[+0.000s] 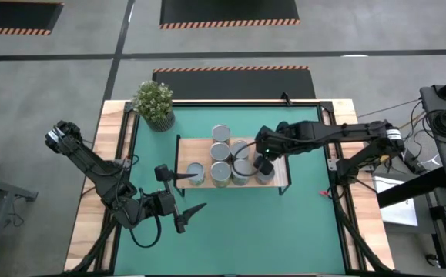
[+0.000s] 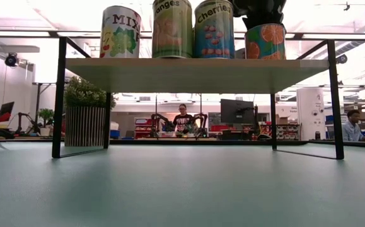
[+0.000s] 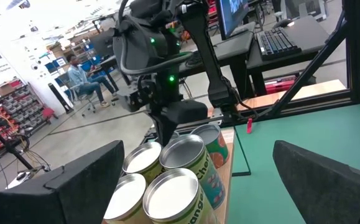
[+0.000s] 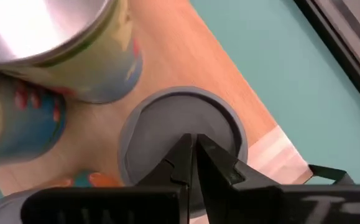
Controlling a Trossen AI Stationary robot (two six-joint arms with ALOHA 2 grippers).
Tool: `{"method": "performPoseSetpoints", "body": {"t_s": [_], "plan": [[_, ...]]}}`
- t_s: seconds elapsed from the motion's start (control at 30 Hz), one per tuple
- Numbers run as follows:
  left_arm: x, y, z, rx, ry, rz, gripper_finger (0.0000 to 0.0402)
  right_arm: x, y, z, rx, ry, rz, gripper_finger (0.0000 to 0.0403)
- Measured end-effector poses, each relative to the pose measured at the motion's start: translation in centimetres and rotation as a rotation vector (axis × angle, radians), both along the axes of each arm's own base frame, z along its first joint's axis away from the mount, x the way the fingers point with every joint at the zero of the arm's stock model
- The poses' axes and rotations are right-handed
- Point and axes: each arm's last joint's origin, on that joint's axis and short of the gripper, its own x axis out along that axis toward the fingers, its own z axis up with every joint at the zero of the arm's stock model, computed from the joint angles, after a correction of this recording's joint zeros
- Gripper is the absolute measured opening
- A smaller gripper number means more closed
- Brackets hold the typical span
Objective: Pick and place cans onto a shelf
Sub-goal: Put the canned of carrots on the shelf
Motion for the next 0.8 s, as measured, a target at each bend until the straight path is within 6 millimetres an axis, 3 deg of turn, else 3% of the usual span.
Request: {"method": "performPoseSetpoints", "body": {"t_s": [0.63,0.8], "plan": [[0.0,0.0,0.0,0.0,0.0,0.0,0.0393,-0.6,0.5,0.5,0.016,-0.018,0.022,0.0013],[0.0,0.0,0.0,0.0,0.0,0.0,0.0393,-0.8,0.6,1.6,0.015,-0.06,0.025,0.0013]]}}
